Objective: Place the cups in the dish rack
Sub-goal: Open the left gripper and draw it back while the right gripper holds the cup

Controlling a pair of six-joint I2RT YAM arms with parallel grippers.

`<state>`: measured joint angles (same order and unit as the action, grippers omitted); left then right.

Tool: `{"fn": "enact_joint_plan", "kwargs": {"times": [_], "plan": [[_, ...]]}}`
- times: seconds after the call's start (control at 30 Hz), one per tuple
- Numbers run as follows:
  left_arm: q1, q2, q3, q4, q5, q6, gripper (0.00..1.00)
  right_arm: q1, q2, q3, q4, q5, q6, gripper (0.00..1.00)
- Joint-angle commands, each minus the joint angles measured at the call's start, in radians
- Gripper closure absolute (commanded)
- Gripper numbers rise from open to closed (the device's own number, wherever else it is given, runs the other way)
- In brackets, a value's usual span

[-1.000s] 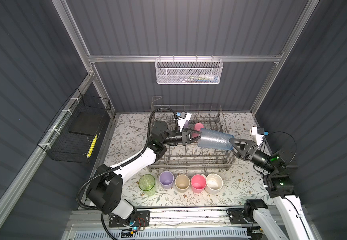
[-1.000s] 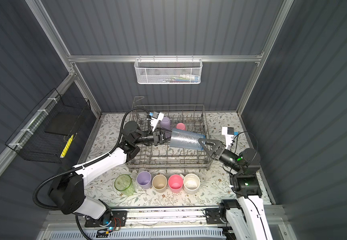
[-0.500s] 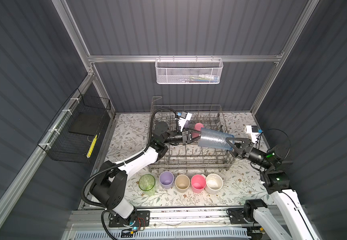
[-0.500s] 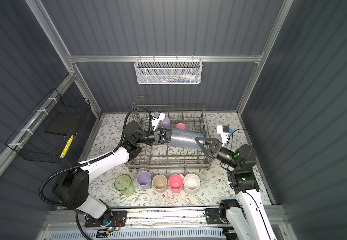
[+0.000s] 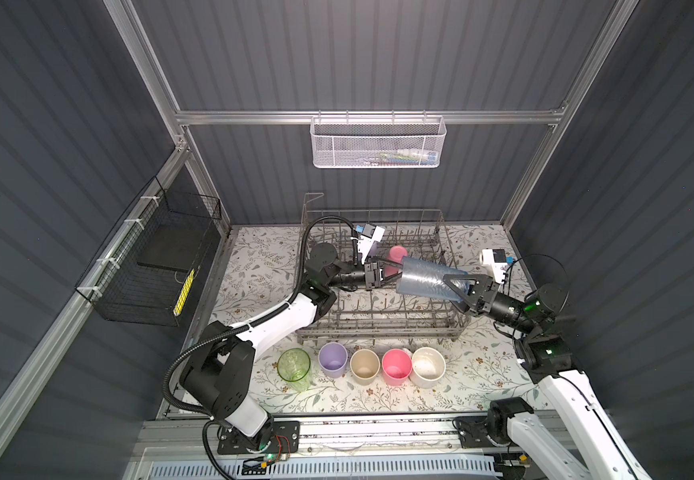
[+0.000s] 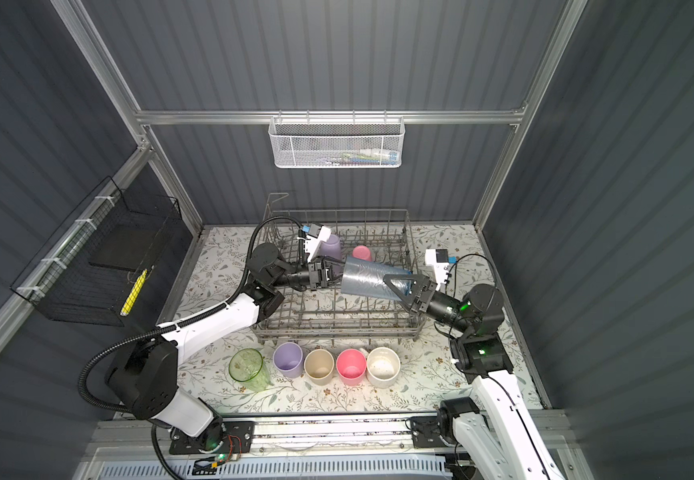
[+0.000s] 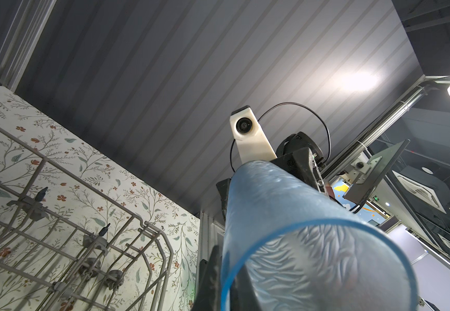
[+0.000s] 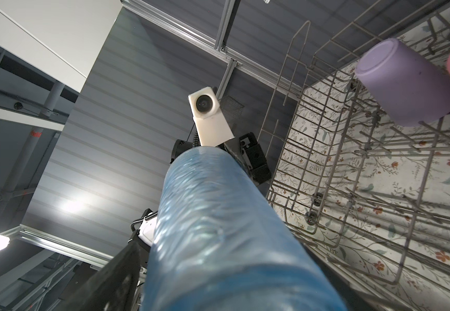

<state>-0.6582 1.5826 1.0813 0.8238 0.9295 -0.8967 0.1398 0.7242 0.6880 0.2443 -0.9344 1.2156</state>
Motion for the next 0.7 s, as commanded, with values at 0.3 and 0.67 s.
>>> {"fn": "enact_joint_plan", "kwargs": {"times": [0.3,0.67], "plan": [[0.0,0.031,-0.014,0.058,0.023,-0.008,1.0,0.017,0.001,0.016,0.065,0.049,0.002,0.14],[-0.001,0.037,-0.018,0.065,0.033,-0.007,1.0,0.032,0.011,0.008,0.079,0.065,0.005,0.3]]}}
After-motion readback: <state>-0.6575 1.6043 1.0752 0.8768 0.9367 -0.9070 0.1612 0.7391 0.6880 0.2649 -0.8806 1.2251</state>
